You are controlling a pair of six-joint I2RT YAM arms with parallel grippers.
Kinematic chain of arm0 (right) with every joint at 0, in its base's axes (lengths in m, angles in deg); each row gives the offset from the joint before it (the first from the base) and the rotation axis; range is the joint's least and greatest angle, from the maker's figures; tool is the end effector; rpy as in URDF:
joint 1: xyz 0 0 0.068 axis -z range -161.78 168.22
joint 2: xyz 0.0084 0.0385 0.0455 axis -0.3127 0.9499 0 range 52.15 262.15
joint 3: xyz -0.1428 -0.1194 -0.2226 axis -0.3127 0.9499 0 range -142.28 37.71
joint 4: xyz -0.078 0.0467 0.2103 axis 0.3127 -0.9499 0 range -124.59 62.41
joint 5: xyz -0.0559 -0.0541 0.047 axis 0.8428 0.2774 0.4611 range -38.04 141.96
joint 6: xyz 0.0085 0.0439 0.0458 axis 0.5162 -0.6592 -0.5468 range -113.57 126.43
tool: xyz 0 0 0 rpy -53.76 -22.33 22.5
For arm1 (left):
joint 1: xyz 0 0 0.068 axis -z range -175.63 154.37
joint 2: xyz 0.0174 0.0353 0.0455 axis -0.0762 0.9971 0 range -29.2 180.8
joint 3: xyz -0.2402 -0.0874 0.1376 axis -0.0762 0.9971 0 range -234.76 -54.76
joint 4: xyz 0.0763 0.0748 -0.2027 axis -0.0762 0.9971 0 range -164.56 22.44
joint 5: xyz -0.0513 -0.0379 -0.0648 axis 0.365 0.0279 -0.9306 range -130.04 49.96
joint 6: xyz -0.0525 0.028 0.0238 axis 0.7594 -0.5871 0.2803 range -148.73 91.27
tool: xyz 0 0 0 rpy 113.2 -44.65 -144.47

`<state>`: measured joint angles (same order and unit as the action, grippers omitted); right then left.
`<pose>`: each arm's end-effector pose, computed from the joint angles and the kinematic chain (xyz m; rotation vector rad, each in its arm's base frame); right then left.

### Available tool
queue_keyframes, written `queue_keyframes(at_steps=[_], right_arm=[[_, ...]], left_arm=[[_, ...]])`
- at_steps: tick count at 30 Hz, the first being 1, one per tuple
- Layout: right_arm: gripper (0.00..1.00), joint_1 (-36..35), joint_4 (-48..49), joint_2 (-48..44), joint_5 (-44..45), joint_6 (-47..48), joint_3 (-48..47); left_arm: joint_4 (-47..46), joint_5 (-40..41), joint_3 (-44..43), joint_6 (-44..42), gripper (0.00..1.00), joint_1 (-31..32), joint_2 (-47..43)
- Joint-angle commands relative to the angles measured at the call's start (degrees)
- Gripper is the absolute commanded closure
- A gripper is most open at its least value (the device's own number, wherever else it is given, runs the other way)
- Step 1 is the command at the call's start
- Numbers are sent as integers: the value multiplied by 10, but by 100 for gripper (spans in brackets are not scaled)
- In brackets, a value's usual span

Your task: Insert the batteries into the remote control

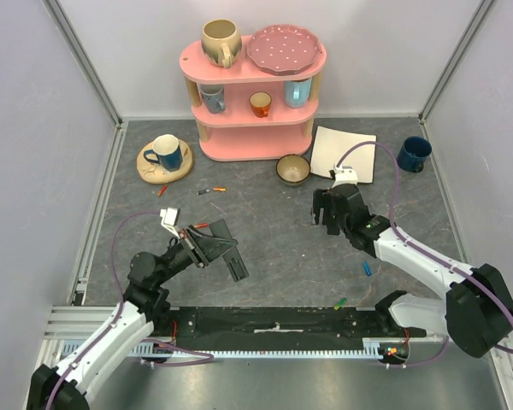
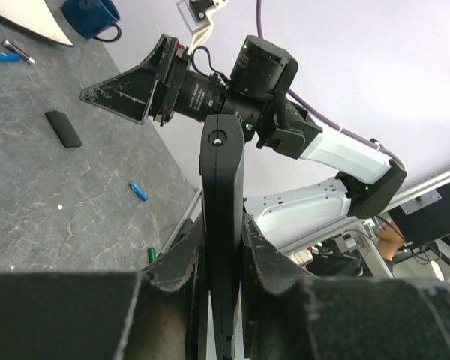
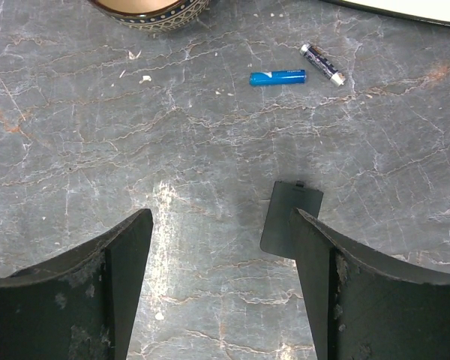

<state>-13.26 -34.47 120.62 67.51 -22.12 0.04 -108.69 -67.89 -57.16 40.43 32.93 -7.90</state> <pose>0.1981 0.1057 0.2452 0.0917 2.2127 0.2818 0.0673 -0.0632 0.2356 -0.0637 1.5682 -1.7147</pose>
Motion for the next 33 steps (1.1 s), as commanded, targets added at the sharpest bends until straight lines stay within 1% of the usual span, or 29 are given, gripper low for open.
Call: queue_keyframes(at_steps=[1,5,8,12,15,18,21,24,26,29,33], right_arm=[[19,-4,23,-15,28,-11,-16],[19,-6,16,-11,38,-19,-16],[19,-10,22,-14,48,-21,-13],[18,-10,61,-8,37,-16,-5],[18,-9,51,13,35,-20,-18],[16,-10,13,37,75,-35,-46],[16,-2,20,59,106,-40,-57],[18,19,21,116,125,-39,-91],[22,39,19,164,122,-41,-120],[28,56,19,207,127,-36,-148],[33,77,25,246,126,-12,-177]], left_arm=[[-85,-38,30,10,98,-4,30],[-107,-38,34,11,98,-5,59],[-98,-40,27,4,98,-5,68],[-88,-44,14,-5,98,-5,87],[-88,-45,6,-7,98,-4,95],[-86,-45,-1,-7,98,-5,88],[-42,-47,-16,-23,98,-6,81],[-35,-45,-17,-26,98,-6,76],[-37,-44,-15,-34,98,-6,79],[-38,-40,-11,-38,98,-7,88],[-77,-53,0,-27,98,-8,111]])
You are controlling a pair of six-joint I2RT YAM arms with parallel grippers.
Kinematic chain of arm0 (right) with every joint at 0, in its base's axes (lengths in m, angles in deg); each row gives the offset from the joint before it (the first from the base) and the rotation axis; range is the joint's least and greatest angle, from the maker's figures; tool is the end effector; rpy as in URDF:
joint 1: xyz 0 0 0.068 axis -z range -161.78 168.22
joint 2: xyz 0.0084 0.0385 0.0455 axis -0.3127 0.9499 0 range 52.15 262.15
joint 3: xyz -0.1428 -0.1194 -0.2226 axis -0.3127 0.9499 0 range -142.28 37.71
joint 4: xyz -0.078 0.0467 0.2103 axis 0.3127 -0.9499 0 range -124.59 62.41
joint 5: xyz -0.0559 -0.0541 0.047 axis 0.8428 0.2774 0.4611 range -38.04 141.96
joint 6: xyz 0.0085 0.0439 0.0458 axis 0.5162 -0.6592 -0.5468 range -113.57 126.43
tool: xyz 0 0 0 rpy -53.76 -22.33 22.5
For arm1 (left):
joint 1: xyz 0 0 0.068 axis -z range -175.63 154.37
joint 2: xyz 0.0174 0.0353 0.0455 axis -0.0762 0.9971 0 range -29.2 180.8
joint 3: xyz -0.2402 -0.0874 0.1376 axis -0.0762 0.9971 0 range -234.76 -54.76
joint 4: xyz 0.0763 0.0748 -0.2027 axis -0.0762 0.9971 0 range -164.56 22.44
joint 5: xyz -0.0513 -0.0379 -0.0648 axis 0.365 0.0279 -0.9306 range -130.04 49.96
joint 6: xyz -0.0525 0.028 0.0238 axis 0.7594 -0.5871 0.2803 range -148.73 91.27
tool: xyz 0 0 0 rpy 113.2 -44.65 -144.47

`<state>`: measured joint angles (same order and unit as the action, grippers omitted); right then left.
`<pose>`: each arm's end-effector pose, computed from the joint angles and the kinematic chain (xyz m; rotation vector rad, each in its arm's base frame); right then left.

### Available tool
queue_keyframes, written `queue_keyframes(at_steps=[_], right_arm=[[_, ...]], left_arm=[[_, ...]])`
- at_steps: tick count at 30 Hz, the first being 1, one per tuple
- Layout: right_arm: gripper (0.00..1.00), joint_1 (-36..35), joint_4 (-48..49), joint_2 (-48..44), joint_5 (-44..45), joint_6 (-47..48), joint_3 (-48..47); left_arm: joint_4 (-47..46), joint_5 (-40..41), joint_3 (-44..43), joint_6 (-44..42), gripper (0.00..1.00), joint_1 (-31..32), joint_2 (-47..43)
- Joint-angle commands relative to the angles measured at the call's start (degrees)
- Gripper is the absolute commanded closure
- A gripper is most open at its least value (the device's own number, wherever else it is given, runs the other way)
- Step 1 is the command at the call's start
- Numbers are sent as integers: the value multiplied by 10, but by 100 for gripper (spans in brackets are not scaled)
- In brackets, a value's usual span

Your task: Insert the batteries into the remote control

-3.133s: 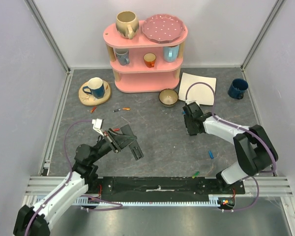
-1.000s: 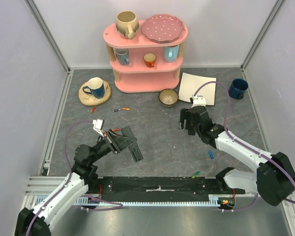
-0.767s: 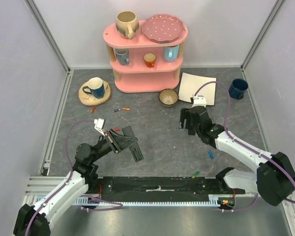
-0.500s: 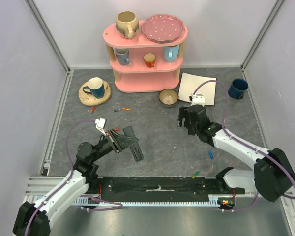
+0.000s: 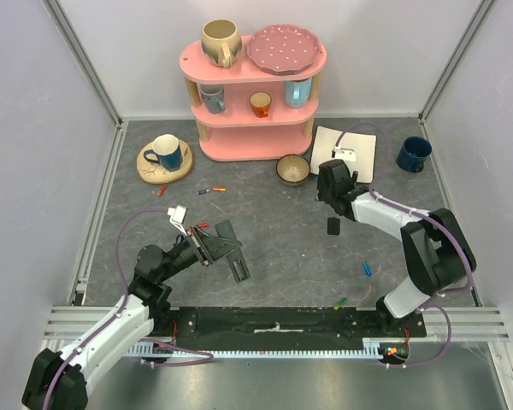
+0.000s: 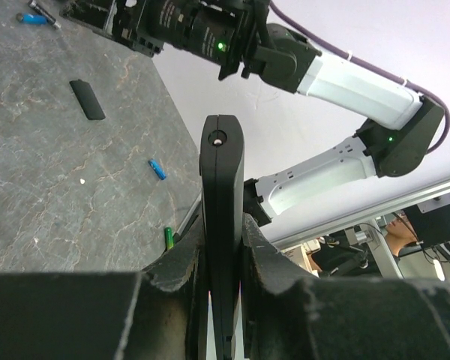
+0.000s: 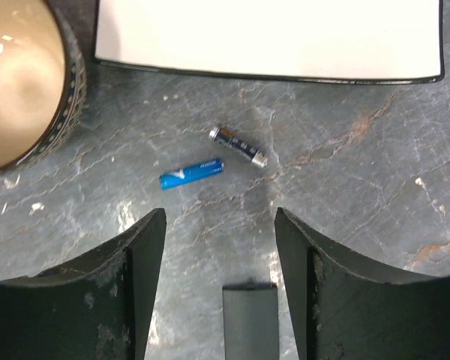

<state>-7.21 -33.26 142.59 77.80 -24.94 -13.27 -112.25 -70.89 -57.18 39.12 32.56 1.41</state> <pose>0.2859 0.1120 0.2241 0.3298 2.2382 -0.0121 0.0813 -0.0726 0.2299 -0.0524 1.6846 -1.7028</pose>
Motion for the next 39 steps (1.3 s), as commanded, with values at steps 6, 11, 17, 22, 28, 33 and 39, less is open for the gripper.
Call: queue_keyframes(at_steps=[6,11,17,22,28,33,39], right_arm=[[35,32,19,65,17,30,-74],[41,40,22,91,6,38,-83],[45,42,35,98,-17,40,-82],[44,42,38,111,-19,40,-90],[45,52,32,130,-11,36,-95],[48,60,36,137,-14,39,-98],[52,65,36,149,-26,42,-104]], left_arm=[[-79,-31,12,-13,98,-4,60],[-104,-33,15,-15,98,-4,81],[-115,-37,14,-17,98,-4,104],[-128,-40,17,-13,98,-4,113],[-127,-37,21,-4,98,-4,107],[-124,-36,20,-4,98,-4,110],[-139,-36,24,1,98,-4,122]])
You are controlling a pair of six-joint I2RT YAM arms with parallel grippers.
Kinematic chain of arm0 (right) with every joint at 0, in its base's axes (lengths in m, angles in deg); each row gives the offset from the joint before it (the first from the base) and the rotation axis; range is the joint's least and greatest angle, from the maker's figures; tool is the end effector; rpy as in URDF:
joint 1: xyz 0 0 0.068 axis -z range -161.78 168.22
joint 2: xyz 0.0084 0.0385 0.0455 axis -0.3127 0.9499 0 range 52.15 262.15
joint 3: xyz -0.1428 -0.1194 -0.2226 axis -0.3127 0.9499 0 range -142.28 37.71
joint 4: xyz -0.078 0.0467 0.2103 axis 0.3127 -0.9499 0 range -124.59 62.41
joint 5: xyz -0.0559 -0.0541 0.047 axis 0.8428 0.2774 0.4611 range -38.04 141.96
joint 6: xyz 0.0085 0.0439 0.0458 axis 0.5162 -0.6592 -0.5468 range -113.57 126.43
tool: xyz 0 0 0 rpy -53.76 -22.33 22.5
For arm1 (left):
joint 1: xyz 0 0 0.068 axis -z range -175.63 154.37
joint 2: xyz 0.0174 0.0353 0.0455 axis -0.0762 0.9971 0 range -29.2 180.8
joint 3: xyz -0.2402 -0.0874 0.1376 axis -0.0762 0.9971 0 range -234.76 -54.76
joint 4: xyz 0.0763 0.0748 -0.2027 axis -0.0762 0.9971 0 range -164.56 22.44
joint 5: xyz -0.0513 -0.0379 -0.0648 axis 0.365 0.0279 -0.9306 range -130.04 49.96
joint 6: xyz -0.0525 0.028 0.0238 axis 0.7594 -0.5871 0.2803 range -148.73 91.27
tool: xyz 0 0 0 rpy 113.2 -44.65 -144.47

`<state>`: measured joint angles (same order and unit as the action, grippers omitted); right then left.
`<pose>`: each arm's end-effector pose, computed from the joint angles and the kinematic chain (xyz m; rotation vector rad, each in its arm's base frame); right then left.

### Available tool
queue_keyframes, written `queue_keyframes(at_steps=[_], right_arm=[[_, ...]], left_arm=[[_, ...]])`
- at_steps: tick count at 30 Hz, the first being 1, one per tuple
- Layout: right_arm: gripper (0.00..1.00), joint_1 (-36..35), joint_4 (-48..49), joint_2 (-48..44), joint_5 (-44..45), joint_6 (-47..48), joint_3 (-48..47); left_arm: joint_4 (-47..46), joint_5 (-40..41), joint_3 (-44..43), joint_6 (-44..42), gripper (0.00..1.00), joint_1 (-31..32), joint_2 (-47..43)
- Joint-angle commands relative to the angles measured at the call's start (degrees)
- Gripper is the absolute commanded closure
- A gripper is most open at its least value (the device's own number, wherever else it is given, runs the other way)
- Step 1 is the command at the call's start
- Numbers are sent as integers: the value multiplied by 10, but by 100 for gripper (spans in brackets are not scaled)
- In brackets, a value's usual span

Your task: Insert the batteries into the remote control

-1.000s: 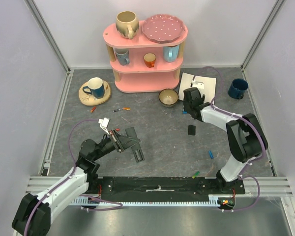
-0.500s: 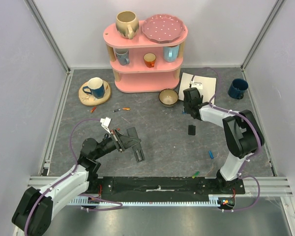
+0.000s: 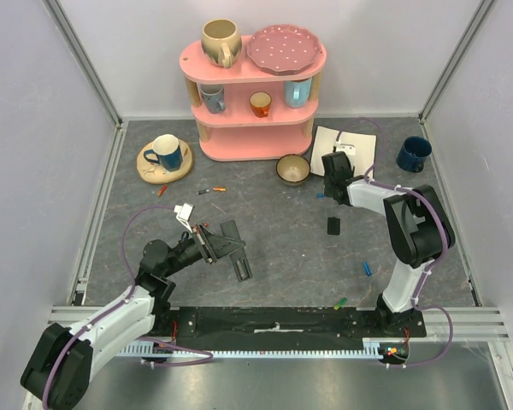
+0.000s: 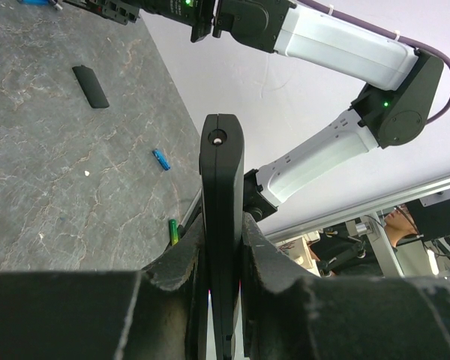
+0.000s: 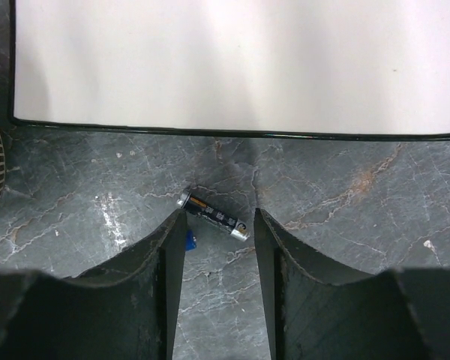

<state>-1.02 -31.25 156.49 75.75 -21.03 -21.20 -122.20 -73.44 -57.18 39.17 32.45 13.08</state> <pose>0.3448 0.0992 0.1888 0.3496 2.3103 -0.1061 0.0979 -0.0833 0.2302 -0.0284 1.7311 -1.7228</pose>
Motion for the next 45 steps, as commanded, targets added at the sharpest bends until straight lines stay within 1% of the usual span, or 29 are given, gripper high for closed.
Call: queue_keyframes(at_steps=[1,11,21,31,35,40,45], right_arm=[[52,4,16,12,-5,4,-24],[59,4,19,17,-16,-5,-2],[66,4,22,-5,-23,-15,25],[69,3,16,-9,-23,-6,28],[76,3,13,-9,-22,0,31],[79,3,9,-11,-21,4,33],[86,4,8,-13,-21,6,35]], left_arm=[[-40,-10,24,1,98,-3,5],[-34,-9,22,-1,98,-3,1],[-35,-9,21,-2,98,-3,2],[-35,-9,23,-1,98,-3,-2],[-35,-9,23,-1,98,-3,1],[-36,-8,24,-1,98,-3,3],[-37,-9,24,0,98,-3,1]])
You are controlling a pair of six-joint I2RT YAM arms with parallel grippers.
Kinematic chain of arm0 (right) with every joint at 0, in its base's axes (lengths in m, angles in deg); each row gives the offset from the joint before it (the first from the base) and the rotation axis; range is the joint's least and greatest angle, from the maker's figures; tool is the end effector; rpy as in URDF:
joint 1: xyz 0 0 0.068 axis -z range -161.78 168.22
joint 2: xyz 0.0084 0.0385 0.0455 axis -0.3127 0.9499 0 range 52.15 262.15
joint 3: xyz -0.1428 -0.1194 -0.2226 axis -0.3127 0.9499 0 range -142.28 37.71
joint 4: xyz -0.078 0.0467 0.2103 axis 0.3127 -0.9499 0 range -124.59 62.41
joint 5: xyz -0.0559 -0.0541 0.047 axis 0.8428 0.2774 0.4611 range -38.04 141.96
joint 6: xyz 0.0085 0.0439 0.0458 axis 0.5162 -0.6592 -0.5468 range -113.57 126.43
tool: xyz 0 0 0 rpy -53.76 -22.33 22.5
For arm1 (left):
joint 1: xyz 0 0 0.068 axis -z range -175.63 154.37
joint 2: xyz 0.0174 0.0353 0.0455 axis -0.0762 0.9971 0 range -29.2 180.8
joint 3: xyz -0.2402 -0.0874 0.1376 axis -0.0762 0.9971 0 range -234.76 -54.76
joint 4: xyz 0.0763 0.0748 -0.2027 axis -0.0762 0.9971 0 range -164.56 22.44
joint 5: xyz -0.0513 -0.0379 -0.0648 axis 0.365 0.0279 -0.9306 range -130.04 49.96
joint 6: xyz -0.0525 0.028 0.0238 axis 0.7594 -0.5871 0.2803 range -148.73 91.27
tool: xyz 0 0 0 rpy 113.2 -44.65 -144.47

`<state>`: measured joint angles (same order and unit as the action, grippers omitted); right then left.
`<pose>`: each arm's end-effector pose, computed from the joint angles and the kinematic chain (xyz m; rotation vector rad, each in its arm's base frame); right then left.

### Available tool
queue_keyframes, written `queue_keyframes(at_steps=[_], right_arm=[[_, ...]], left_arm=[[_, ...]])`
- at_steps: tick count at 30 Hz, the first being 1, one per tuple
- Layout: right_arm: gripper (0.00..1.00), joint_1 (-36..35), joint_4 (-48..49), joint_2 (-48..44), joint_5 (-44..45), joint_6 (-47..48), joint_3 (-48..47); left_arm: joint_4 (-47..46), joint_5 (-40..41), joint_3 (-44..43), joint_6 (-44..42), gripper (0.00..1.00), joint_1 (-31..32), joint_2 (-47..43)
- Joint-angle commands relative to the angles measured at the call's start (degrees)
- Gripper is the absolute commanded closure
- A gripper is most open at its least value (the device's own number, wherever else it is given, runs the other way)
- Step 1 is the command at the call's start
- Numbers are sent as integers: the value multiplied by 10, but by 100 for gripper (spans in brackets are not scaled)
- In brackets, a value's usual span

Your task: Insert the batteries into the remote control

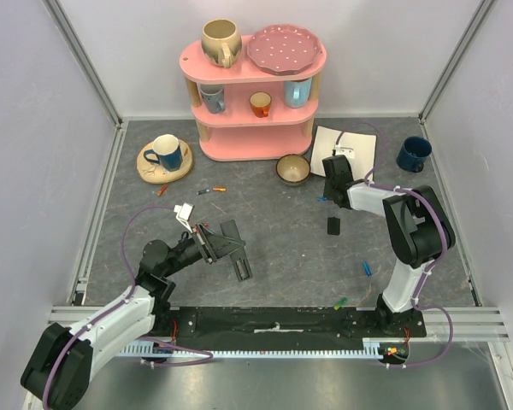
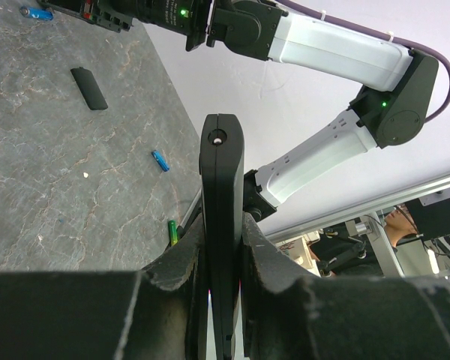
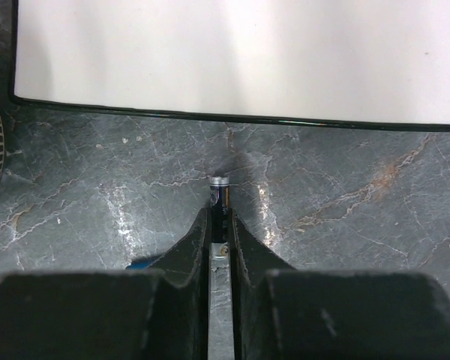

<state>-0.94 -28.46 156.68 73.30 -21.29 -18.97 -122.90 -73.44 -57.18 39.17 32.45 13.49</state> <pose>0.3418 0.0996 0.1805 0.3404 2.3218 -0.0538 0.0985 -0.0836 0.2308 -0.0256 1.7259 -1.7237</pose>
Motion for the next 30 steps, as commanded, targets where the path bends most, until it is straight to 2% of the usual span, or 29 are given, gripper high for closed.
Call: queue_keyframes(at_steps=[1,7,15,18,22,24,28,30], right_arm=[[87,3,-20,-16,5,10,13],[96,2,-33,-54,4,11,18],[100,-24,-73,-168,-25,33,12],[100,-67,-88,-192,-80,98,-7],[100,-189,-127,-193,-92,213,-37],[100,-223,-137,-187,-87,251,-41],[100,-307,-114,-206,-61,353,4],[100,-316,-86,-223,-80,388,39]], left_arm=[[-29,-9,24,0,98,-3,-3],[-28,-9,22,1,98,-3,-4],[-32,-8,18,3,98,-3,-5],[-31,-9,16,4,98,-3,-7],[-27,-9,21,6,98,-3,-19],[-14,-8,23,7,98,-3,-37],[31,1,24,4,98,-3,-91],[53,13,40,0,98,-3,-116]])
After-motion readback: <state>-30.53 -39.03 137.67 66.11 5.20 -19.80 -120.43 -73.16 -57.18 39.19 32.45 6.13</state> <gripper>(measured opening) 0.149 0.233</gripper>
